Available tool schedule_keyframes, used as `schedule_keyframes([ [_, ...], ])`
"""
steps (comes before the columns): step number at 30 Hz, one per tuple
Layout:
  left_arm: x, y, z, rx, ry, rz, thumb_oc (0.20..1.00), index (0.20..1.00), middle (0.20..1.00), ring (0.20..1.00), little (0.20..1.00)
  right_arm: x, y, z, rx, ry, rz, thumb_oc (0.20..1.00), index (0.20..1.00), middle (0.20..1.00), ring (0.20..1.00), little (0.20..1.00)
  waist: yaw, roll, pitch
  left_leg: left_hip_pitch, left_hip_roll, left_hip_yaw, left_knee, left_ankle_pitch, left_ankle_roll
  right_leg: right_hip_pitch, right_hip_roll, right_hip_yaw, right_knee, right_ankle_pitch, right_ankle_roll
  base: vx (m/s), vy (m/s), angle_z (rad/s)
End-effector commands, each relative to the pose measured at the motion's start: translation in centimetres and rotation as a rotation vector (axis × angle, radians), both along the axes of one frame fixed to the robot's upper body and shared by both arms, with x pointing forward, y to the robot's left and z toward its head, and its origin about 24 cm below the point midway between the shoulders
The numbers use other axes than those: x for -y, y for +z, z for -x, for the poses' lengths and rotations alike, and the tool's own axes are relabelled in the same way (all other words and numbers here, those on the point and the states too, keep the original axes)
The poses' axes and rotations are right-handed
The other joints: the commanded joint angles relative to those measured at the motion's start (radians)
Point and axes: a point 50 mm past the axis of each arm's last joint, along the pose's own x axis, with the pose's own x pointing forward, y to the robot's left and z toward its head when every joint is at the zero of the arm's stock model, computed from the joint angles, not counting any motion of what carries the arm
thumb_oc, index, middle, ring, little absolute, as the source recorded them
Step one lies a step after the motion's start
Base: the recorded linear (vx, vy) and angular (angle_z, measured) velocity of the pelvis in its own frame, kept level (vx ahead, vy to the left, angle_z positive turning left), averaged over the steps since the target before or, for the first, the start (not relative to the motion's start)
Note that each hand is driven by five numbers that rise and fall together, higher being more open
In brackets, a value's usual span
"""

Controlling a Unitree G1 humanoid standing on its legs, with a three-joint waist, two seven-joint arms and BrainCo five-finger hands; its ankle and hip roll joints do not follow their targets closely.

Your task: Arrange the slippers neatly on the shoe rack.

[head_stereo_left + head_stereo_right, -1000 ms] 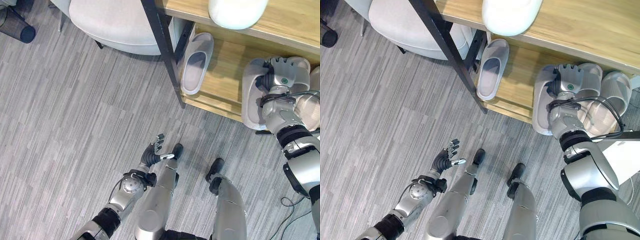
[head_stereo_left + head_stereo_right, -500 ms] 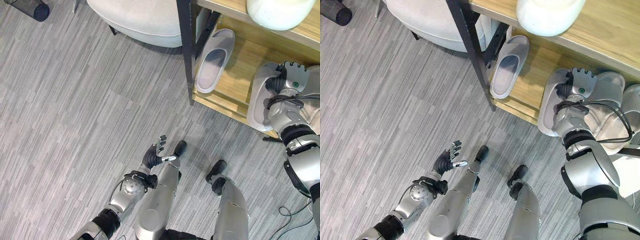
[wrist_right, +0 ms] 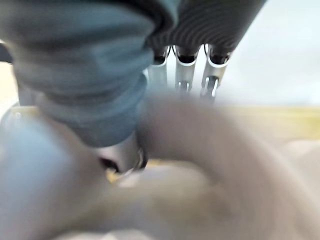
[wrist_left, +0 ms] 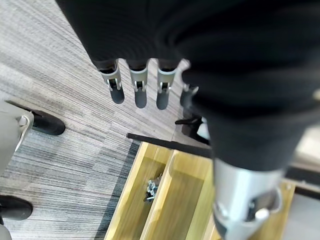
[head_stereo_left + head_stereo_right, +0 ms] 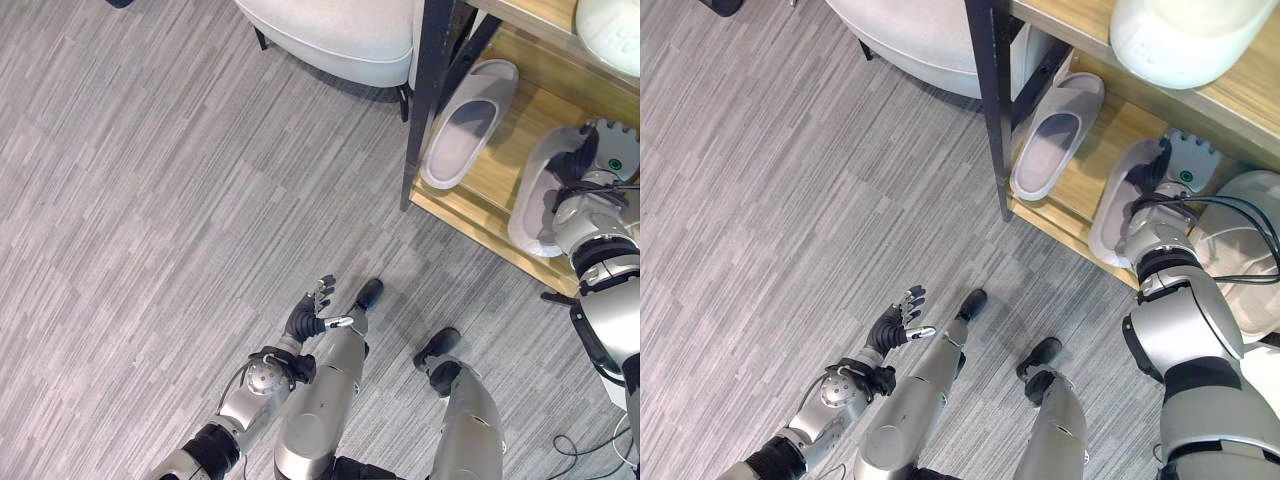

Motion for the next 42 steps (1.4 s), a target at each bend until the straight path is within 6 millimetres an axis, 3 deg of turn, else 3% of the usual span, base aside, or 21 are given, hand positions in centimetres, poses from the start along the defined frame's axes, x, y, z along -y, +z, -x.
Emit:
schedule_keyframes([
  [1, 0.2, 1.3, 0.4, 0.066, -0.065, 0.009, 1.000, 1.000, 1.000, 1.000, 1.000, 2.7, 4.0, 1.4, 0.119, -0.050, 0.029, 1.000, 1.000, 1.000, 1.000, 1.000, 0.016, 0.000, -0.001, 0.079, -0.014, -0.005, 0.031, -0.222, 0.064, 0.159, 0.053, 0.024, -0.102, -0.179, 0.003, 0.00, 0.000, 0.00],
  [9, -0.4, 1.0, 0.0, 0.061, -0.038, -0.009, 1.000, 1.000, 1.000, 1.000, 1.000, 0.3, 3.7, 0.2, 0.211, 0.079, -0.105, 1.000, 1.000, 1.000, 1.000, 1.000, 0.007, -0.009, 0.004, 0.096, -0.010, 0.007, 0.015, -0.216, 0.067, 0.171, 0.056, 0.036, -0.124, -0.156, 0.007, 0.00, 0.035, -0.03],
  [12, -0.3, 0.9, -0.1, 0.056, -0.028, -0.009, 1.000, 1.000, 1.000, 1.000, 1.000, -1.0, 2.5, -0.3, 0.267, 0.115, -0.217, 1.000, 1.000, 1.000, 1.000, 1.000, -0.005, -0.015, 0.004, 0.105, -0.009, 0.012, 0.012, -0.217, 0.069, 0.182, 0.060, 0.041, -0.135, -0.150, 0.007, -0.02, 0.054, -0.03],
  [19, -0.5, 0.7, -0.6, 0.047, 0.003, -0.037, 1.000, 1.000, 1.000, 1.000, 1.000, -6.1, -0.6, -1.5, 0.344, 0.254, -0.435, 1.000, 1.000, 1.000, 1.000, 1.000, -0.039, -0.036, -0.019, 0.134, -0.007, 0.021, -0.004, -0.213, 0.073, 0.221, 0.067, 0.040, -0.181, -0.121, 0.001, -0.02, 0.030, -0.08],
  [23, -0.6, 0.7, -0.8, 0.047, 0.020, -0.039, 1.000, 1.000, 1.000, 1.000, 1.000, -7.4, -1.9, -1.7, 0.342, 0.278, -0.514, 1.000, 1.000, 1.000, 1.000, 1.000, -0.060, -0.042, -0.033, 0.144, -0.007, 0.026, -0.015, -0.208, 0.073, 0.231, 0.072, 0.045, -0.202, -0.108, 0.002, -0.02, 0.019, -0.02],
  [30, -0.5, 0.5, -1.0, 0.040, 0.041, -0.043, 1.000, 1.000, 1.000, 1.000, 1.000, -7.6, -4.2, -1.5, 0.319, 0.239, -0.614, 1.000, 1.000, 1.000, 1.000, 1.000, -0.075, -0.038, -0.028, 0.147, -0.010, 0.037, -0.008, -0.212, 0.077, 0.233, 0.072, 0.061, -0.207, -0.101, 0.003, -0.02, 0.018, -0.10],
  [35, 0.2, 0.1, -0.6, 0.026, 0.017, -0.055, 1.000, 1.000, 1.000, 1.000, 1.000, -8.1, -8.5, -0.6, 0.265, 0.170, -0.725, 1.000, 1.000, 1.000, 1.000, 1.000, -0.083, -0.015, -0.029, 0.155, -0.016, 0.023, -0.019, -0.209, 0.081, 0.253, 0.072, 0.046, -0.225, -0.100, 0.006, 0.02, 0.007, -0.01],
  [42, 0.3, 0.3, -0.9, 0.045, -0.019, -0.090, 1.000, 1.000, 1.000, 1.000, 1.000, -6.5, -10.2, -0.2, 0.418, 0.110, -1.239, 1.000, 1.000, 1.000, 1.000, 1.000, -0.053, -0.006, -0.023, 0.149, -0.019, 0.019, -0.023, -0.211, 0.078, 0.251, 0.069, 0.037, -0.227, -0.105, 0.008, 0.02, -0.014, 0.05],
])
